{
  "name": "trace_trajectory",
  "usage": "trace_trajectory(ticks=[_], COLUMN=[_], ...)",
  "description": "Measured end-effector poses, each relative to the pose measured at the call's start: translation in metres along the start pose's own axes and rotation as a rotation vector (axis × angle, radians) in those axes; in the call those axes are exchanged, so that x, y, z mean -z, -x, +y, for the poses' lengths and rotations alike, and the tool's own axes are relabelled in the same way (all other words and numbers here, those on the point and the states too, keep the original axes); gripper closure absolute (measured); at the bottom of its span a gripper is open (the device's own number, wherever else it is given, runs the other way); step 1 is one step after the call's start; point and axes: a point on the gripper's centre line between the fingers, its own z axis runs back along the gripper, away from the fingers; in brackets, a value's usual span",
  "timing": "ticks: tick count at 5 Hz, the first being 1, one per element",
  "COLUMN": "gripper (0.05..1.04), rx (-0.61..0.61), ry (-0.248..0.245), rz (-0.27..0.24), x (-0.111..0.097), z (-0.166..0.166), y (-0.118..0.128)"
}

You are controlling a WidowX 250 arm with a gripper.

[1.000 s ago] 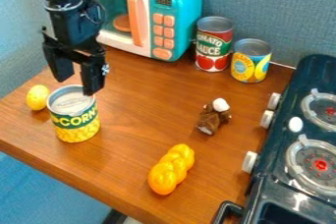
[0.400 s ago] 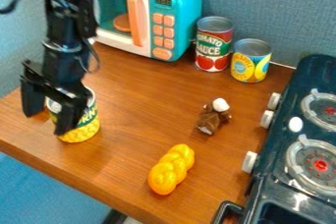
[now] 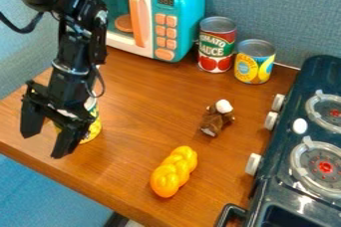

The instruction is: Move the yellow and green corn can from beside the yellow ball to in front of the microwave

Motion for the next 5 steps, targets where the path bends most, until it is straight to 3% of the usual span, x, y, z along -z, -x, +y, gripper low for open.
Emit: trace_trajectory(ticks=[1, 2, 3, 4, 5], gripper=[0.079, 0.079, 0.079, 0.079, 0.079], rx=[-0.044, -0.077, -0.093, -0.087, -0.066], ry=[0.002, 0.008, 0.01, 0.09, 0.145], rz=[0.021, 0.009, -0.046, -0.16, -0.186], x=[0.004, 0.001, -0.008, -0.034, -0.049], z=[0.01, 0.021, 0.027, 0.023, 0.009], y=[-0.009, -0.024, -0.049, -0.073, -0.094])
